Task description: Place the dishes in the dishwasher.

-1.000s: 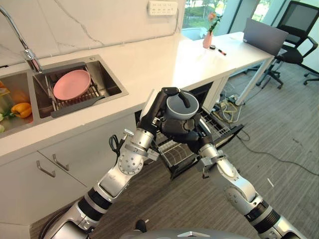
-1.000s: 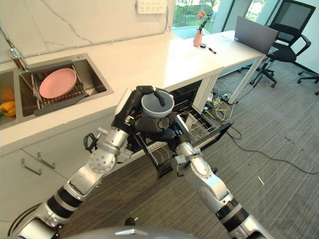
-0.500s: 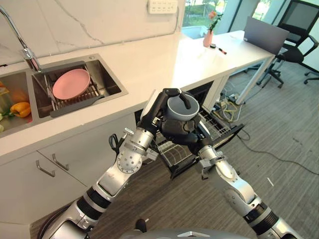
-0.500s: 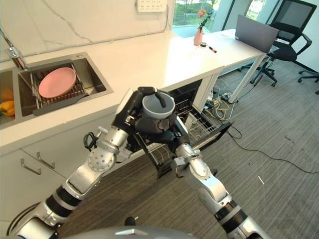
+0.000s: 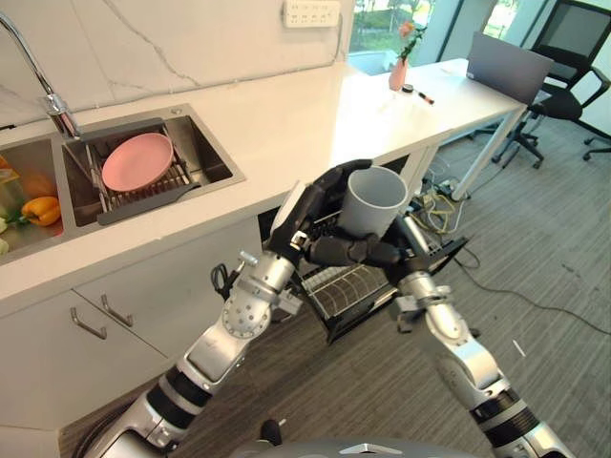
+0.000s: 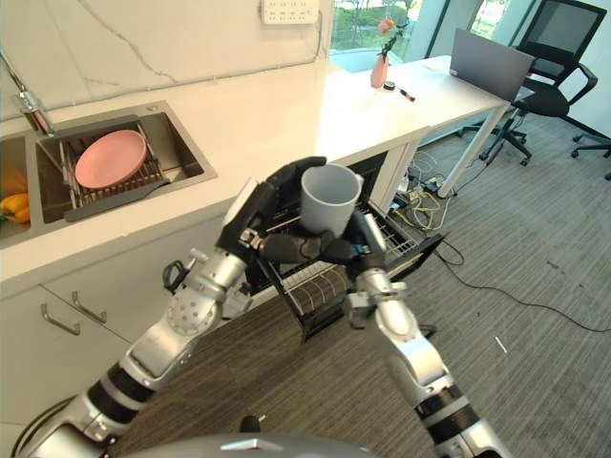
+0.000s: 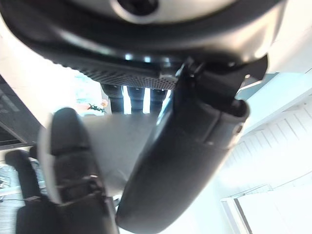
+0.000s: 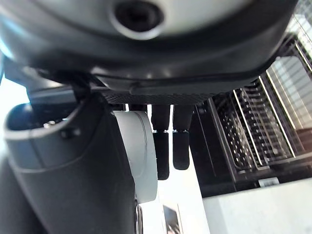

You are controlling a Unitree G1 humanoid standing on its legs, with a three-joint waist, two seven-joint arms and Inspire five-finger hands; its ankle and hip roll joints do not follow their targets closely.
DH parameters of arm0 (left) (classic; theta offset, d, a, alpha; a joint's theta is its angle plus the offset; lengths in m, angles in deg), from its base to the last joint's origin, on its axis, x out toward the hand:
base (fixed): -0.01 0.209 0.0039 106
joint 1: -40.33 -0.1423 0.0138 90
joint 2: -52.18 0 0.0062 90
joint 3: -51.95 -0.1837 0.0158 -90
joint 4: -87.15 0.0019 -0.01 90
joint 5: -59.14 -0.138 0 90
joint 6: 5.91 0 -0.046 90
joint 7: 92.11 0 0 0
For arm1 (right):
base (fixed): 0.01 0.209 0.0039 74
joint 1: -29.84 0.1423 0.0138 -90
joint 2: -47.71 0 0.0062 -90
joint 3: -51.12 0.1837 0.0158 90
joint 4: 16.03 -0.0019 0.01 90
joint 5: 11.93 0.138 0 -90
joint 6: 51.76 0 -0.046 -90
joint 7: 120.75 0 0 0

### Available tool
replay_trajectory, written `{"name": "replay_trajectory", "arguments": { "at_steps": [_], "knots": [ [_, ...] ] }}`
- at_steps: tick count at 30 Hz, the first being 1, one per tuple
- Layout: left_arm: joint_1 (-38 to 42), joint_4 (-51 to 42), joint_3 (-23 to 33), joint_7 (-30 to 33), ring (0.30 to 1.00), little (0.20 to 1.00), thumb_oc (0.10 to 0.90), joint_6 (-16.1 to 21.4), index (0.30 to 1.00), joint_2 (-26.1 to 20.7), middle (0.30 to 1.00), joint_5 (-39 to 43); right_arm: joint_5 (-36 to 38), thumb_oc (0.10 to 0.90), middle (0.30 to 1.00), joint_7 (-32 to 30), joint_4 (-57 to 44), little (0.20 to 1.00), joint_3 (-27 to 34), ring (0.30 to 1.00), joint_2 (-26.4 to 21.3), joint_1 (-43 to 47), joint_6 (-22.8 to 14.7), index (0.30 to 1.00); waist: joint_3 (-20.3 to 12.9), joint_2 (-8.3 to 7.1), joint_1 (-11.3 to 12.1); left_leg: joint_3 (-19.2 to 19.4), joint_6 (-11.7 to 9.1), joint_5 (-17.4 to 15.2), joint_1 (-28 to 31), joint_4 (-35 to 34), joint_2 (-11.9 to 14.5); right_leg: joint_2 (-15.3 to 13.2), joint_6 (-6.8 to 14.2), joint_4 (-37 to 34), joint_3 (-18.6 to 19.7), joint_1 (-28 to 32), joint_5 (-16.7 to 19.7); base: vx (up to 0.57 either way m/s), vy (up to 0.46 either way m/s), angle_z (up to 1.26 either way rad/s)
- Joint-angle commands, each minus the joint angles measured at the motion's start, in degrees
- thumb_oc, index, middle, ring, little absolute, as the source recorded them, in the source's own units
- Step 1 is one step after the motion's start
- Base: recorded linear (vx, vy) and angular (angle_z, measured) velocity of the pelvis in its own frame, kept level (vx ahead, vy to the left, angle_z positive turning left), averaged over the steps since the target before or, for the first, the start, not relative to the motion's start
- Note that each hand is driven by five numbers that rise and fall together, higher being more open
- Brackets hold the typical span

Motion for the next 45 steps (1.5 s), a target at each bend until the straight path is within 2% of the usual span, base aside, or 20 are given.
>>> {"name": "replay_trajectory", "arguments": {
  "at_steps": [1,5,6,9,10,14,15,16,17,18,19,20,23,24,27,29,35,43,44,45],
  "knots": [
    [1.6,-1.7,2.1,0.3,0.900,0.900,0.800,4.8,0.900,0.1,0.900,-2.1,-0.8,0.400,0.300,-1.3,-3.4,0.300,9.4,0.300,-0.8,5.5,-8.0,0.300,-2.3,1.74,1.7,4.4,-8.5,-3.8,5.6,0.6,10.4,-5.8,2.8,1.8,-4.1,-5.1,3.0,0.00,0.004,0.04],
    [-3.7,-0.2,5.4,-1.7,0.900,0.900,0.800,4.8,0.900,-2.5,0.900,-1.8,-4.3,0.400,0.300,-0.1,0.0,0.300,12.4,0.300,-5.8,5.4,-6.8,0.300,-2.0,1.58,2.3,3.8,-8.6,-3.6,5.0,0.6,10.2,-6.0,2.8,2.4,-4.6,-5.4,2.9,0.00,0.007,0.02],
    [-7.5,3.2,6.9,-4.2,0.900,0.900,0.800,4.6,0.900,-5.6,0.900,-4.2,-13.6,0.400,0.300,2.5,5.6,0.300,12.2,0.300,-14.0,7.9,-2.8,0.300,-1.5,1.23,3.2,3.4,-8.7,-3.3,4.3,0.6,10.0,-6.0,2.8,2.6,-5.1,-5.7,2.9,-0.01,0.017,0.07],
    [-7.5,3.3,7.1,-4.2,0.900,0.900,0.800,4.7,0.900,-5.5,0.900,-4.3,-13.7,0.400,0.300,2.5,5.8,0.300,12.0,0.300,-14.0,8.1,-2.9,0.300,-1.5,1.35,3.1,3.4,-8.7,-3.4,4.3,0.6,10.0,-6.0,2.8,2.6,-5.2,-5.7,2.9,-0.01,0.011,0.12],
    [-10.5,8.4,5.7,-7.0,0.900,0.900,0.800,3.9,0.900,-6.3,0.900,-5.8,-20.1,0.400,0.300,3.7,12.1,0.300,9.9,0.300,-17.8,12.2,-0.3,0.300,-0.6,1.17,4.1,2.9,-8.7,-3.0,3.5,0.6,9.9,-6.1,2.8,2.7,-5.6,-6.0,3.0,-0.05,0.027,0.32],
    [-11.4,13.8,3.8,-8.5,0.900,0.900,0.800,3.8,0.900,-6.8,0.900,-7.9,-24.5,0.400,0.300,3.8,20.3,0.300,5.8,0.300,-19.4,19.6,0.9,0.300,1.4,1.09,5.2,2.0,-8.7,-2.2,1.4,0.6,9.8,-6.3,2.9,2.9,-6.1,-7.4,3.1,-0.11,0.006,0.16],
    [-12.2,18.6,2.5,-8.2,0.900,0.900,0.800,3.9,0.900,-7.0,0.900,-8.9,-30.5,0.400,0.300,2.9,29.8,0.300,1.2,0.300,-20.9,28.0,2.2,0.300,4.2,0.72,7.2,0.6,-8.8,-0.9,-1.9,0.6,9.9,-6.3,2.7,3.6,-6.7,-10.1,3.4,-0.21,-0.015,0.30],
    [-12.0,18.8,2.6,-8.1,0.900,0.900,0.800,4.0,0.900,-6.9,0.900,-9.0,-30.5,0.400,0.300,2.9,30.4,0.300,0.8,0.300,-20.8,28.6,2.0,0.300,4.2,0.79,7.0,0.6,-8.8,-0.9,-2.1,0.6,9.9,-6.3,2.7,3.7,-6.7,-10.3,3.4,-0.27,-0.026,0.19],
    [-12.4,20.7,2.2,-7.5,0.900,0.900,0.800,3.9,0.900,-6.8,0.900,-8.7,-32.4,0.400,0.300,2.1,37.1,0.300,-1.6,0.300,-21.6,34.0,2.6,0.300,6.0,0.51,8.2,-0.2,-8.9,0.0,-4.2,0.6,9.8,-6.2,2.6,3.9,-7.0,-11.9,3.8,-0.15,-0.009,0.25],
    [-12.2,22.1,2.3,-7.1,0.900,0.900,0.800,4.0,0.900,-6.6,0.900,-8.8,-33.2,0.400,0.300,1.9,41.3,0.300,-3.9,0.300,-21.7,38.4,2.5,0.300,6.9,0.56,8.4,-0.6,-8.9,0.5,-5.6,0.6,9.8,-6.3,2.5,4.2,-7.1,-13.3,4.1,-0.15,-0.009,0.24],
    [-12.2,22.1,2.4,-7.1,0.900,0.900,0.800,4.0,0.900,-6.5,0.900,-8.8,-33.2,0.400,0.300,1.9,41.4,0.300,-4.1,0.300,-21.7,38.6,2.5,0.300,6.9,0.59,8.3,-0.6,-8.9,0.5,-5.6,0.6,9.8,-6.3,2.5,4.2,-7.1,-13.4,4.1,-0.12,0.000,0.31],
    [-12.4,24.1,2.2,-6.4,0.900,0.900,0.800,3.8,0.900,-6.5,0.900,-8.7,-35.4,0.400,0.300,1.6,48.9,0.300,-7.4,0.300,-21.7,43.9,3.1,0.300,8.6,0.26,9.6,-1.3,-9.0,1.3,-7.8,0.6,9.8,-6.3,2.5,4.3,-7.2,-15.1,4.6,-0.07,-0.003,0.21],
    [-12.3,26.0,2.6,-5.4,0.900,0.900,0.800,3.6,0.900,-6.1,0.900,-9.2,-36.8,0.400,0.300,0.9,56.3,0.300,-10.3,0.300,-20.5,49.8,3.8,0.300,9.6,0.21,10.2,-1.7,-9.1,2.0,-9.8,0.6,9.7,-6.3,2.5,4.5,-7.1,-17.1,5.1,-0.04,0.003,0.09],
    [-11.5,29.2,2.3,-4.4,0.900,0.900,0.800,3.4,0.900,-5.5,0.900,-9.9,-39.3,0.400,0.300,0.9,64.3,0.300,-12.7,0.300,-19.6,53.5,4.3,0.300,10.5,0.10,10.9,-2.0,-9.3,2.4,-11.4,0.6,9.7,-6.3,2.5,4.4,-7.4,-18.3,5.5,-0.01,0.006,0.05],
    [-10.3,32.1,2.4,-2.8,0.900,0.900,0.800,3.1,0.900,-4.2,0.900,-10.8,-42.5,0.400,0.300,0.7,69.8,0.300,-15.1,0.300,-19.1,55.5,4.6,0.300,11.4,0.34,11.6,-2.7,-9.4,2.8,-13.1,0.6,9.6,-6.4,2.5,4.1,-7.9,-19.0,5.7,0.03,0.005,0.18],
    [-9.2,33.4,2.6,-1.3,0.900,0.900,0.800,3.3,0.900,-3.2,0.900,-10.8,-42.4,0.400,0.300,0.1,75.0,0.300,-14.2,0.300,-18.9,56.0,5.1,0.300,12.3,1.04,12.6,-3.7,-9.5,3.1,-14.7,0.6,9.3,-6.5,2.5,3.3,-8.4,-19.4,5.7,0.03,0.007,0.14],
    [-8.4,35.9,4.3,2.0,0.900,0.900,0.800,3.6,0.900,-2.1,0.900,-10.5,-40.3,0.400,0.300,-0.5,77.5,0.300,-11.3,0.300,-19.4,53.6,4.7,0.300,13.7,2.79,14.2,-5.9,-9.4,3.5,-17.7,0.6,8.1,-7.1,2.9,2.2,-10.0,-20.5,6.0,0.02,-0.008,0.25],
    [-7.9,37.5,4.7,4.1,0.900,0.900,0.800,4.4,0.900,-1.4,0.900,-10.7,-39.8,0.400,0.300,-0.4,75.4,0.300,-12.2,0.300,-18.6,53.8,3.7,0.300,13.5,3.04,15.5,-7.2,-9.1,3.4,-18.7,0.6,7.0,-7.4,3.3,1.3,-10.4,-20.3,6.2,0.01,0.003,0.03],
    [-7.9,37.6,4.7,4.1,0.900,0.900,0.800,4.4,0.900,-1.4,0.900,-10.7,-39.8,0.435,0.352,-0.4,75.4,0.352,-12.2,0.352,-18.6,53.7,3.7,0.352,13.5,3.04,15.4,-7.2,-9.1,3.4,-18.7,0.6,7.0,-7.4,3.3,1.3,-10.5,-20.3,6.2,0.00,0.000,0.00],
    [-7.7,37.6,4.6,4.5,0.900,0.900,0.800,4.5,0.900,-1.4,0.900,-11.0,-39.5,0.675,0.712,-0.7,75.0,0.712,-11.9,0.712,-18.6,53.5,3.4,0.712,13.3,2.95,15.5,-7.4,-9.1,3.3,-18.8,0.6,6.9,-7.4,3.3,1.3,-10.6,-20.2,6.0,0.00,0.000,0.00]
  ]
}}
